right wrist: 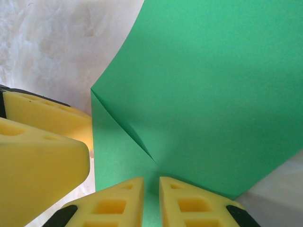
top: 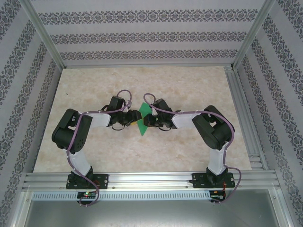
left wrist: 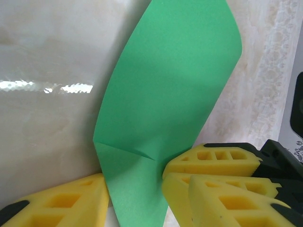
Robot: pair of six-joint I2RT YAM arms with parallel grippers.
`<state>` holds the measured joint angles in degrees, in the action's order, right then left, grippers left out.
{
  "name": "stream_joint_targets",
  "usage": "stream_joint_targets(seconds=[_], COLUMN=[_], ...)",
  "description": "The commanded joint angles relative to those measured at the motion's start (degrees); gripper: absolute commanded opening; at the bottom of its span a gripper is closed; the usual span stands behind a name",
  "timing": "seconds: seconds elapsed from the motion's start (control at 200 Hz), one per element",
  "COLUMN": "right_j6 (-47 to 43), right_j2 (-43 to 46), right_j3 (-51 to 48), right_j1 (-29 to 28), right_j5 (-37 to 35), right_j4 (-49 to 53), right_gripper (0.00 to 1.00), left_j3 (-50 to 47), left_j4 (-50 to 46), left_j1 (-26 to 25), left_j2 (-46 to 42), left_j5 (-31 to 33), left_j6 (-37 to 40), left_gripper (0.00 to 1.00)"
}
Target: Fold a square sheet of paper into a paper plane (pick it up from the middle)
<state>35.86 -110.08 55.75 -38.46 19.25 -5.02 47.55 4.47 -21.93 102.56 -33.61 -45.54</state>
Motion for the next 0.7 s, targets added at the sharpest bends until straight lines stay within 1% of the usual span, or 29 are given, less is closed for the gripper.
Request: stream_joint_targets(seconds=[0.0,0.115,0.27,0.33,0.385,0.435,0.53,0.619,0.694], right_j6=[-1.6,-1.8,-2.6,-3.1,-4.0,-4.9,-7.1,-9.6,-12.4], right_j2=[-1.0,-0.9,0.5,2.0,4.1,6.6,12.3,17.5,21.5], right_j3=[-0.8,-0.8,-0.2,0.4,0.8,0.6,-0.8,-3.7,-6.8], right_j1=[0.7,0.8,1.3,1.6,2.0,2.3,2.4,2.4,2.2], right_j5=[-1.6,-1.4,-0.7,-0.4,-0.6,-1.4,-5.5,-10.9,-14.5], right_j4=[3.3,3.3,3.4,3.8,4.2,4.3,4.7,4.3,2.4], right_gripper=[0.17,0.17,0.18,0.20,0.23,0.27,0.41,0.56,0.64], left_j3=[1.2,1.3,0.6,0.0,-1.1,-2.2,-4.0,-5.3,-5.7], left_j4=[0.0,0.2,0.0,0.6,1.3,1.4,0.6,-1.0,-3.2], left_j1=[-0.6,-0.6,-0.6,-0.6,-0.7,-0.7,-1.1,-2.3,-3.7], left_j2=[-0.4,0.1,-0.2,-0.9,-2.1,-3.6,-7.4,-11.0,-13.9], left_j5=[-0.3,-0.9,-0.5,-0.2,0.4,1.8,5.6,10.6,15.6], left_j6=[0.7,1.2,1.7,1.3,0.8,0.3,-0.8,-2.1,-3.4], left_gripper=[0.43,0.32,0.13,0.09,0.07,0.07,0.07,0.07,0.08])
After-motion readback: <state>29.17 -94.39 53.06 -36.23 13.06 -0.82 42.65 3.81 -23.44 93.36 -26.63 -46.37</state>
